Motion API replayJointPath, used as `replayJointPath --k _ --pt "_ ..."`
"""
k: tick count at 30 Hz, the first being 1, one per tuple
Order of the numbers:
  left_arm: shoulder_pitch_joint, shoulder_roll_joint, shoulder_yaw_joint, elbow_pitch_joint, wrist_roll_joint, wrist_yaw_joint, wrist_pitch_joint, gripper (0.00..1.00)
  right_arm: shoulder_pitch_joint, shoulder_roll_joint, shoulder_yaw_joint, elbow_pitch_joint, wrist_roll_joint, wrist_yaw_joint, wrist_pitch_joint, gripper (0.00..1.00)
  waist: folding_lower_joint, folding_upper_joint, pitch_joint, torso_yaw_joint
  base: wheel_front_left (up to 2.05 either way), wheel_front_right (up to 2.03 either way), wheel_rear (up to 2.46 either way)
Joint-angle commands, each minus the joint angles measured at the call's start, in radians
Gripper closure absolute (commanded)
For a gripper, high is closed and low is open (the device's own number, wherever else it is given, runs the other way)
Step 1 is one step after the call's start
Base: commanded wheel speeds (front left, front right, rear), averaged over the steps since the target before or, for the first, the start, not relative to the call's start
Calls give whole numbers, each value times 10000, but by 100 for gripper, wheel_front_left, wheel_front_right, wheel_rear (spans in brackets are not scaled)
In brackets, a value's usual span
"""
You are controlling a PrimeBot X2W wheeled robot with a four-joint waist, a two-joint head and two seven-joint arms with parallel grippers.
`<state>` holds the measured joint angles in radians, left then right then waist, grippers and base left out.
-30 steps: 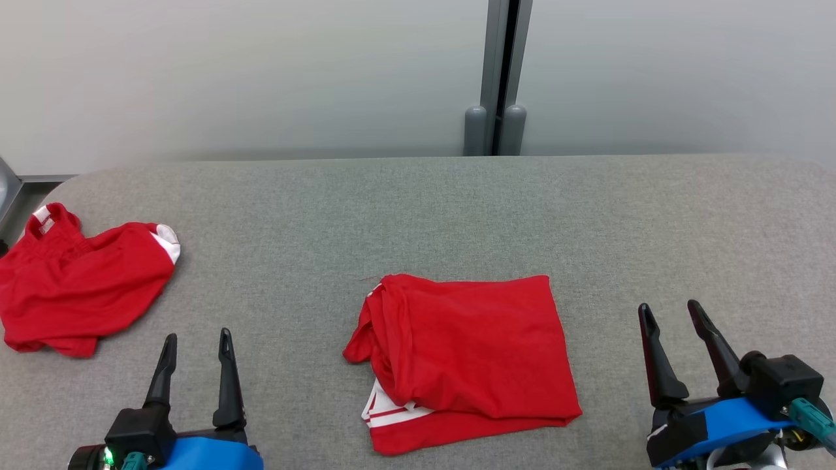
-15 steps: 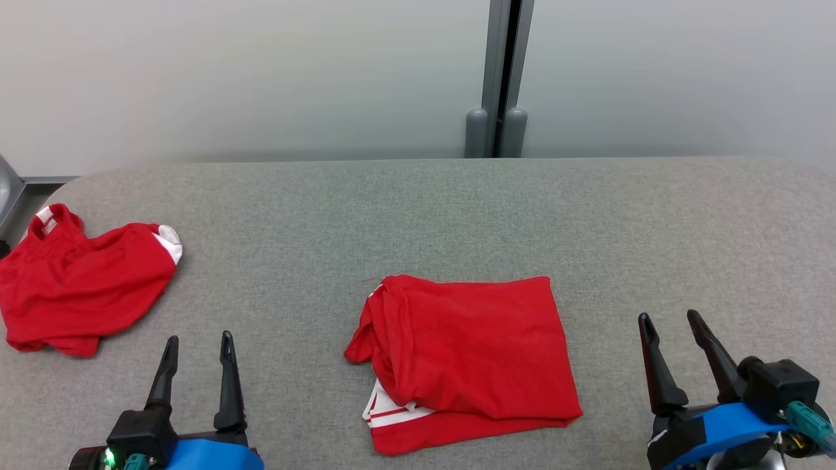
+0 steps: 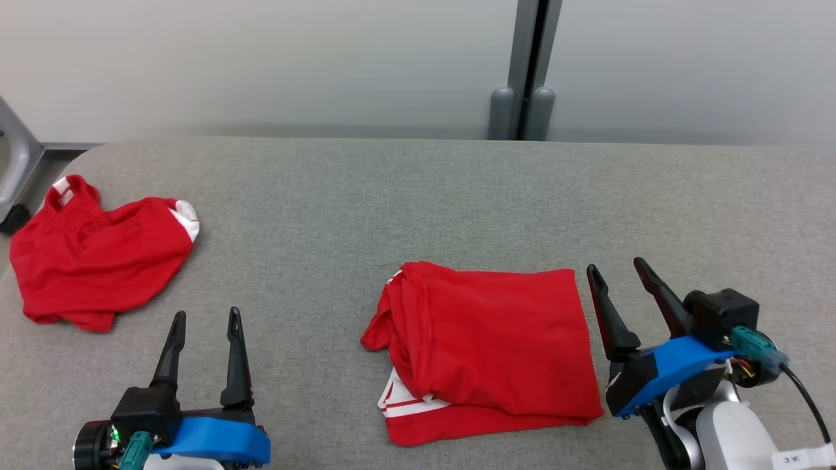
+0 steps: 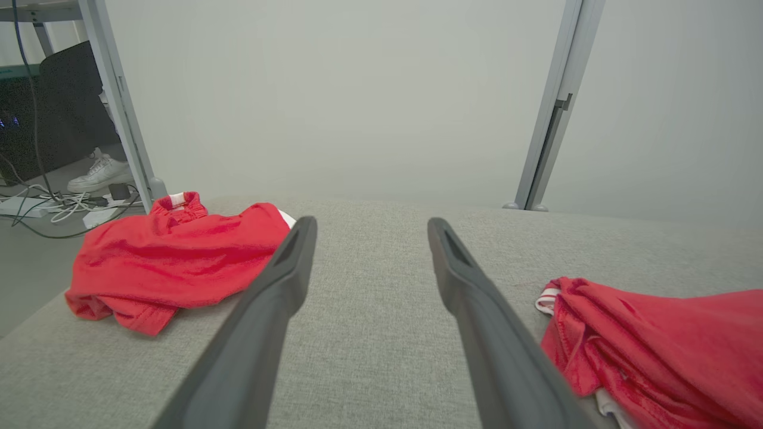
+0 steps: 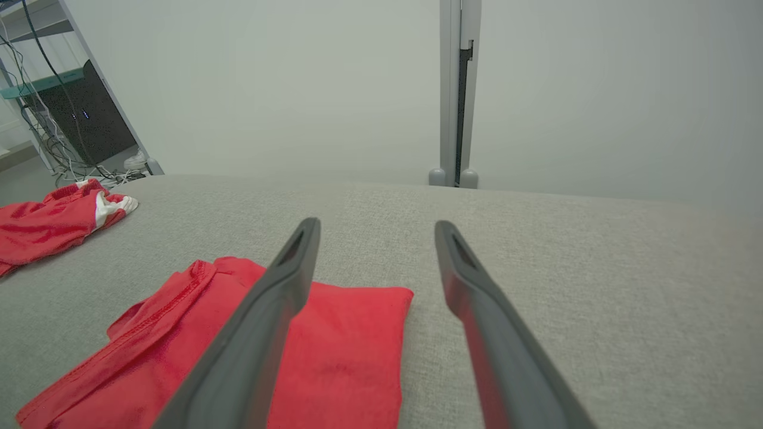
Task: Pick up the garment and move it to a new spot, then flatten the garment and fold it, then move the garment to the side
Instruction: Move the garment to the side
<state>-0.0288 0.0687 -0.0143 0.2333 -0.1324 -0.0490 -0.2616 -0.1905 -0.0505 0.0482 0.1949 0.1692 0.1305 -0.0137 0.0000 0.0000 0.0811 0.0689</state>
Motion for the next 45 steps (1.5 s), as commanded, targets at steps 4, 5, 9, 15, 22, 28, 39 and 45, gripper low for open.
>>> replayJointPath --k 4,5,9,15,22,28,39,45 --pt "-243 -28 -114 18 -77 53 -45 0 -435 -5 -17 847 -234 6 69 0 0 0 222 318 0 0 0" --pt "-262 -40 -135 20 -103 52 -46 0 -493 -6 -35 1066 -295 6 78 0 0 0 253 369 0 0 0" --pt "-384 -76 -189 6 -157 68 -46 0 -549 -15 -99 1865 -447 6 -45 0 0 0 441 575 0 0 0" --pt "-572 -120 -264 19 -248 89 -46 0 -696 -15 -115 3059 -520 6 -341 0 0 0 734 759 0 0 0" --pt "-696 -152 -231 79 -281 47 -47 0 -737 -10 14 4280 -516 4 -526 0 0 0 902 791 0 0 0" --pt "-780 -169 -206 114 -314 62 -47 0 -854 7 585 4738 73 6 -635 100 0 0 968 731 0 0 0" --pt "-1391 -179 -258 -265 -280 14 -46 0 -2161 -733 -103 4105 28 0 -1102 100 0 0 1899 -11 0 0 0" --pt "-1741 -123 -120 -486 -149 -25 -47 0 -2490 -1251 -545 3544 41 4 -1105 100 0 0 2511 -755 0 0 0"
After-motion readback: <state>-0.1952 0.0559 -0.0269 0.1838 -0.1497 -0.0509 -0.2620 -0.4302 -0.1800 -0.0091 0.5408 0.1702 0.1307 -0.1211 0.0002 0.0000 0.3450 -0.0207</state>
